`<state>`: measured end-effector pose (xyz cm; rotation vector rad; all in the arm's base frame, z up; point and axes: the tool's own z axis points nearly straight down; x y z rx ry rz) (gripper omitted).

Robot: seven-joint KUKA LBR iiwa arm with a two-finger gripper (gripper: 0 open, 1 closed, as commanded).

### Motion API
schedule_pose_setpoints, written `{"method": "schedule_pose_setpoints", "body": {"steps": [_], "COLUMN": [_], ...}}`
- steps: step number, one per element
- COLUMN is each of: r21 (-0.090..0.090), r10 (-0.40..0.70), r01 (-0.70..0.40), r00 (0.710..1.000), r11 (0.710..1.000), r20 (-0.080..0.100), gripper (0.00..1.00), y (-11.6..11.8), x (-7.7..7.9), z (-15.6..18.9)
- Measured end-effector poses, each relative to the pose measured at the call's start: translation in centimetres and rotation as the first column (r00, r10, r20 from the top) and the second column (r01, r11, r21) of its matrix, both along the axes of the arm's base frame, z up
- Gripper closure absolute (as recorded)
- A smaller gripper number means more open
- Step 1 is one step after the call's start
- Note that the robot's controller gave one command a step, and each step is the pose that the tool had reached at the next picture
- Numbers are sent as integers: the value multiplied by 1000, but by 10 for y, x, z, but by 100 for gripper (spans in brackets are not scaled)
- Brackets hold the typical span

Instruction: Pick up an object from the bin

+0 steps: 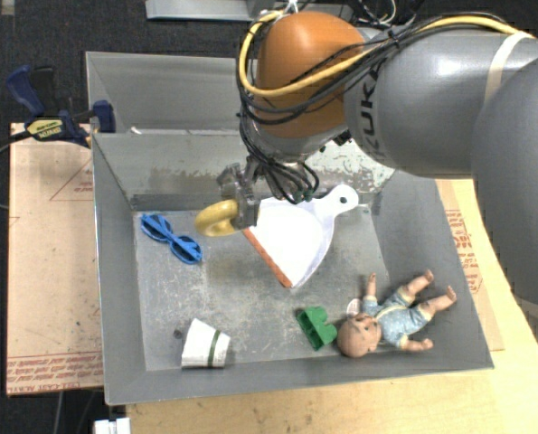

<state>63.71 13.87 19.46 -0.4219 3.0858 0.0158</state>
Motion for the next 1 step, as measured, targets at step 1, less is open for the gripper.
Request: {"method": "schedule_pose_setpoints", "body": {"steps": [1], "r21": [0], "r10": [22], "r01": [-22], "r00": [1000], "r11": [1000], "r20": [3], "gripper": [100], "y": [0], "x": [7], "z": [6]}}
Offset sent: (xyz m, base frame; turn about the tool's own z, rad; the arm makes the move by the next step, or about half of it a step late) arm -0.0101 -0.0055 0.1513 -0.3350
